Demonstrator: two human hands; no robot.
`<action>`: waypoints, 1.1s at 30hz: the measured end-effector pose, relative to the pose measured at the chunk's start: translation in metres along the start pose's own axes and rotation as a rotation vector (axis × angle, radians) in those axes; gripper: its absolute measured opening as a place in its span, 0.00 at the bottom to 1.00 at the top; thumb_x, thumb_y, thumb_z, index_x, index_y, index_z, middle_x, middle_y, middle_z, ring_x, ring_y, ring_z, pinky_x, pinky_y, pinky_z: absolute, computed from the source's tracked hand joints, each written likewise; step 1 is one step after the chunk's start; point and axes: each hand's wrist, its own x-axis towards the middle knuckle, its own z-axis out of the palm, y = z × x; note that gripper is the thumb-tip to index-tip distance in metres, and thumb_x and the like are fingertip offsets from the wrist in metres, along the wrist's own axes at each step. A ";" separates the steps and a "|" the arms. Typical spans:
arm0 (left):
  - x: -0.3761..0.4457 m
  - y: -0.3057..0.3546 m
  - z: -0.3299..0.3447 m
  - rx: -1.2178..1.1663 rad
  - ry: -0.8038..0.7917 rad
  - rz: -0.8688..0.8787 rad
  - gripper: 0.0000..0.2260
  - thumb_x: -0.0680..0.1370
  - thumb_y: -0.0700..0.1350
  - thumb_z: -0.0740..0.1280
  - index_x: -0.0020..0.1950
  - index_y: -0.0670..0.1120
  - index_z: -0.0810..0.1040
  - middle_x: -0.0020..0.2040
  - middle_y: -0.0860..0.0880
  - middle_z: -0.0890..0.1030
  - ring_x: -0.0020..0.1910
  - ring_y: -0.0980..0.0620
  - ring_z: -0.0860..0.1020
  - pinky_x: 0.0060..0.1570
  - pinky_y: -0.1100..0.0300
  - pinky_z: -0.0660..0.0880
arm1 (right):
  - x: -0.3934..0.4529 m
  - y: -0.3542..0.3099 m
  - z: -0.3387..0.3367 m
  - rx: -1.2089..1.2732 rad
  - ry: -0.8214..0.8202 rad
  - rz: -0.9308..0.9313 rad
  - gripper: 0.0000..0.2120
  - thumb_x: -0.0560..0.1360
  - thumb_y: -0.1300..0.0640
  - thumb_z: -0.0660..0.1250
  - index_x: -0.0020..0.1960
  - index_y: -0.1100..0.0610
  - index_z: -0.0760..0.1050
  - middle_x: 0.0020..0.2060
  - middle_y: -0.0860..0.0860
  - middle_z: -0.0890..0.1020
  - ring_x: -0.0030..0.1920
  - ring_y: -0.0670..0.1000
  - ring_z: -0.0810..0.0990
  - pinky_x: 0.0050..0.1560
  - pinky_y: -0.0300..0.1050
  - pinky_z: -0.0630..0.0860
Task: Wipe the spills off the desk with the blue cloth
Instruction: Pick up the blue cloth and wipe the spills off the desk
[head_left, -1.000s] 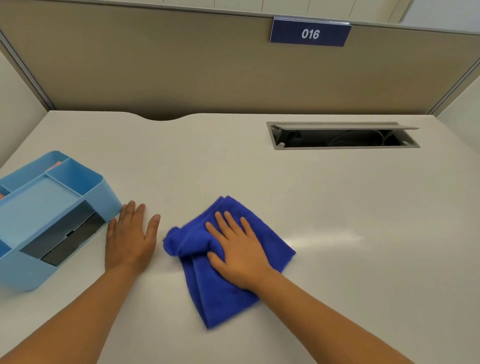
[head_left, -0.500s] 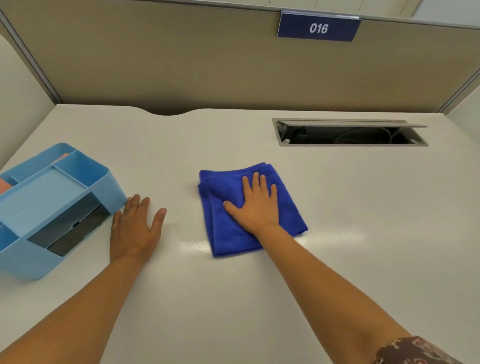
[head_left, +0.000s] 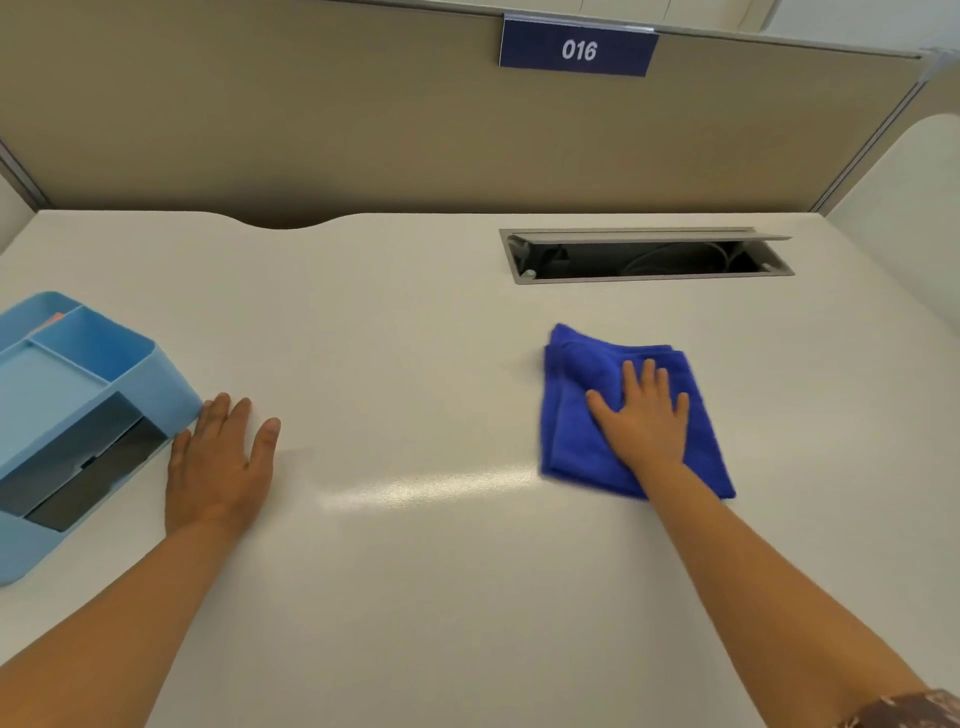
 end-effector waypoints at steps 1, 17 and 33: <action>0.000 0.000 0.000 0.000 0.001 -0.004 0.26 0.80 0.55 0.49 0.74 0.44 0.60 0.78 0.46 0.57 0.77 0.48 0.53 0.75 0.50 0.48 | 0.002 0.005 -0.001 0.008 0.006 0.047 0.35 0.78 0.37 0.51 0.78 0.53 0.49 0.78 0.55 0.51 0.78 0.55 0.48 0.77 0.60 0.45; 0.005 -0.004 0.000 -0.016 0.006 0.012 0.29 0.78 0.57 0.41 0.65 0.39 0.67 0.70 0.38 0.67 0.71 0.38 0.64 0.69 0.39 0.61 | -0.130 -0.150 0.041 0.086 -0.113 -0.570 0.32 0.78 0.43 0.50 0.78 0.53 0.48 0.79 0.53 0.47 0.79 0.53 0.43 0.75 0.53 0.35; 0.004 -0.007 0.003 -0.020 -0.012 0.004 0.27 0.79 0.58 0.46 0.74 0.45 0.61 0.78 0.47 0.58 0.77 0.48 0.54 0.75 0.49 0.50 | -0.125 -0.050 0.014 0.110 -0.062 -0.200 0.47 0.66 0.25 0.46 0.77 0.45 0.35 0.78 0.55 0.39 0.78 0.59 0.39 0.73 0.65 0.39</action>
